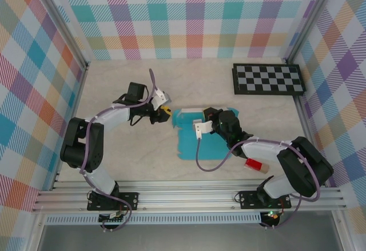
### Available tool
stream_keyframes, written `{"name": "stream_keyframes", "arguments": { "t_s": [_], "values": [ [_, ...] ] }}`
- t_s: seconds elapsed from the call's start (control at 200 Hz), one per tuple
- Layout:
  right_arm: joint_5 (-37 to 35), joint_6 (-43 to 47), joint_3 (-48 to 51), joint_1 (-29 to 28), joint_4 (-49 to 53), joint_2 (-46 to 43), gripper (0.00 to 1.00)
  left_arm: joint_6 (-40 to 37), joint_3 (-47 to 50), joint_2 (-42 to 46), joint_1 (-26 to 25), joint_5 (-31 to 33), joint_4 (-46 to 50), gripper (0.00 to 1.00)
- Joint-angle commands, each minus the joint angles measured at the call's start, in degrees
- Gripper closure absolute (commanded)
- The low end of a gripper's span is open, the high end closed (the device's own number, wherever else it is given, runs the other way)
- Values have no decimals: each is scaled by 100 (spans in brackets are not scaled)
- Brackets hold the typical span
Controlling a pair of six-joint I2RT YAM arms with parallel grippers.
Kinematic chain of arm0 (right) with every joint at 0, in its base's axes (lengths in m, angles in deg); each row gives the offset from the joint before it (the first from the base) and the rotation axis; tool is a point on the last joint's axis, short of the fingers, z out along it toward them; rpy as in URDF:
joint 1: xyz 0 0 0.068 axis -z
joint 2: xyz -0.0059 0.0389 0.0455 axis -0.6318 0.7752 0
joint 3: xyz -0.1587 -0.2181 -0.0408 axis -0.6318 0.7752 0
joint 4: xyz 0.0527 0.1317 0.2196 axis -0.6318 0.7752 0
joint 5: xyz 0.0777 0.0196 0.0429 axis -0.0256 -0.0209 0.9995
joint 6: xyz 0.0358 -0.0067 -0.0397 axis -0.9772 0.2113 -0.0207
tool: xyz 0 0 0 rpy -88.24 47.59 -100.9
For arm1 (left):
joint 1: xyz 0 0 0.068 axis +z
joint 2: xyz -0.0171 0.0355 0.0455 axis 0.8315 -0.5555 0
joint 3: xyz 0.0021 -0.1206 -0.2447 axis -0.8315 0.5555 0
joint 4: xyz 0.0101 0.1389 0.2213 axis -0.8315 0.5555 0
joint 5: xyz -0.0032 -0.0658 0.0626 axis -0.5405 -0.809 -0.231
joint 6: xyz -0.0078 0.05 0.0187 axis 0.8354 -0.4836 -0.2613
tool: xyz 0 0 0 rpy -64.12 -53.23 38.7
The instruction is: Fold the paper box
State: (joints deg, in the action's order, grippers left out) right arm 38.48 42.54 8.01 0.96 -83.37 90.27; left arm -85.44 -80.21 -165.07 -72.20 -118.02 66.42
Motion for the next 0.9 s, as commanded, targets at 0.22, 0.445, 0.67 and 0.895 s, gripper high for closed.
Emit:
{"name": "stream_keyframes", "arguments": {
  "t_s": [0.22,0.445,0.67,0.895],
  "values": [
    [129,-11,60,50,594,-88,100,-618,-346,-190,-319,115,485,69],
    [89,20,27,69,607,-23,100,-487,-448,-153,-701,71,587,70],
    [109,-20,3,69,682,-61,100,-113,-370,-195,-981,119,66,73],
    [78,16,116,69,638,-154,100,988,127,12,-1250,646,-1175,75]
  ]
}}
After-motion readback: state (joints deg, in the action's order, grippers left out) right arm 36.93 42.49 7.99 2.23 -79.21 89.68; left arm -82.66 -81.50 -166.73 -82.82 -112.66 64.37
